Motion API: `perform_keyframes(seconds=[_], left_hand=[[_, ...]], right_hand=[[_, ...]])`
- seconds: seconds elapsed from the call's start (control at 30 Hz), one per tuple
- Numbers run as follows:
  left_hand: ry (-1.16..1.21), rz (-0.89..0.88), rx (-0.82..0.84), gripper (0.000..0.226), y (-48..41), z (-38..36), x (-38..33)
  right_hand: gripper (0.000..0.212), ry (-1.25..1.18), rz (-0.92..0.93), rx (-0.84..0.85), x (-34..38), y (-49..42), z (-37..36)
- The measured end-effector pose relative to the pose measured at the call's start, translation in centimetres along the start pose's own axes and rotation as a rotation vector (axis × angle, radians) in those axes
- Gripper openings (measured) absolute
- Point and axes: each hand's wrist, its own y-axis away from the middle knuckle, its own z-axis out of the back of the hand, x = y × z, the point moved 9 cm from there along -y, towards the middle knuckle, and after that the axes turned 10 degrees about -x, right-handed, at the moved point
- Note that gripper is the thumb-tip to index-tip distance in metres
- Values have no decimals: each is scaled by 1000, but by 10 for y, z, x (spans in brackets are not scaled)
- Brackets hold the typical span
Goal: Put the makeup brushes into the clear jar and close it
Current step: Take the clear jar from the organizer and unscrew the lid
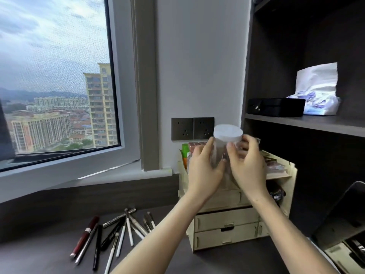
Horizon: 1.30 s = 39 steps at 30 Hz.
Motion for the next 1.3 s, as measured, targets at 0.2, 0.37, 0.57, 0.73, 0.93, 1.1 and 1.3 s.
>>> perform_keyframes(seconds=[0.2,0.37,0.57,0.73,0.93,1.1,1.3], left_hand=[[-201,-263,-183,78,14,79,-42],[-447,-327,-162,74,54,135,-23],[-559,-408,-30,67,116,186,8],[-403,-141,208,64,147,214,41],[-310,58,287,55,164,239,69],[-362,42,375,67,164,232,75],[55,441,194,30,158,266,119]], right_hand=[[57,-311,-57,114,66,41,1],[74,-229,-167,434,81,107,-30],[55,114,-84,655,77,174,-54],[51,69,329,695,109,225,-57],[70,35,388,1163,110,261,-66],[61,-29,385,1245,122,257,-67],[55,-470,-191,1128,85,214,-54]])
